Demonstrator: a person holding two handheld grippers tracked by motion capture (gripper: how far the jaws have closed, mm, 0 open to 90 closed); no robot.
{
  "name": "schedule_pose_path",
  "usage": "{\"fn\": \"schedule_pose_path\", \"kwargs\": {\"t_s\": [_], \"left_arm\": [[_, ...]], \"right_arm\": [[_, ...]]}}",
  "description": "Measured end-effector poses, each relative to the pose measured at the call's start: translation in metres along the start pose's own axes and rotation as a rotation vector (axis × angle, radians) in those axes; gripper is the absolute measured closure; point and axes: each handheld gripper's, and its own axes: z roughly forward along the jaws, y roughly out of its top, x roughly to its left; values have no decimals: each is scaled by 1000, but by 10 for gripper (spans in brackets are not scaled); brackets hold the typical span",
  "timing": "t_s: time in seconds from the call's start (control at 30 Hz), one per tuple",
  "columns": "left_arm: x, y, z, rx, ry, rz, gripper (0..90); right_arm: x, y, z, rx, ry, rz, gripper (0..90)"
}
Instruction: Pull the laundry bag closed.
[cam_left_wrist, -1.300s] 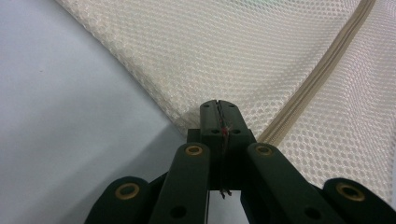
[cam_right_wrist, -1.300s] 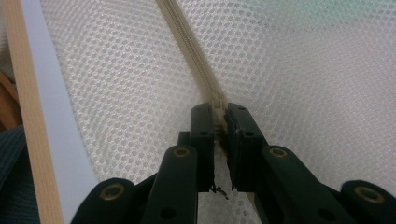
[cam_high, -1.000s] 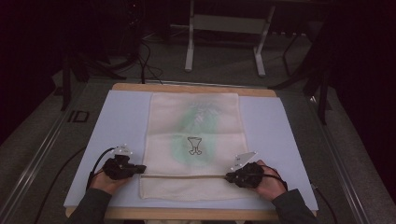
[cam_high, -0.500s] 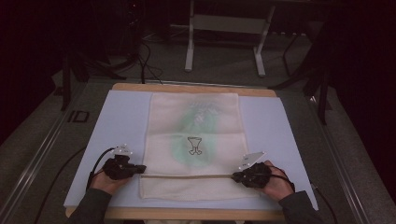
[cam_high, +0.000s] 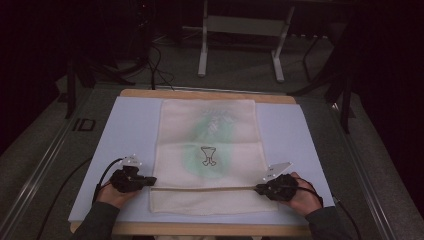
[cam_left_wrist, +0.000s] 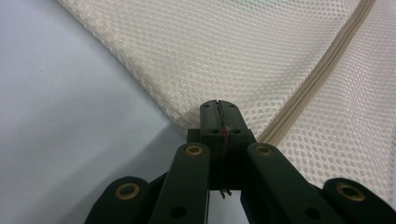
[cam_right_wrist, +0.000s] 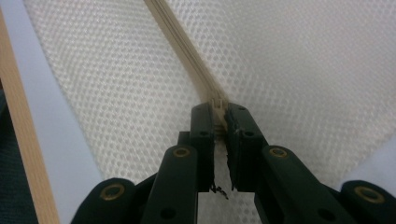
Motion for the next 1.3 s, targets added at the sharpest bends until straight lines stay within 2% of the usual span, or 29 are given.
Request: {"fn": "schedule_pose_path", "kwargs": {"t_s": [0.17,0.37,0.6,0.8,1.2,1.3], "left_arm": [[0,0,0,2,1,3,900],[0,0,0,1,1,2,900],[-1,0,0,4,4,4,900],[-1,0,0,6,6,6,900],[-1,1,0,8,11,10,900],[-1,2,0,9,10,8,900]], "right_arm": [[-2,-3,-1,1,9,2,823],[-5,-9,-5,-1,-1,18,823],[-11,-19,-12,-10,-18,53,823],[-16,-28,-17,-31,-13,75,823],[-11,-30,-17,-27,-11,73,823],[-8,-32,-17,-43,-8,82,822]]}}
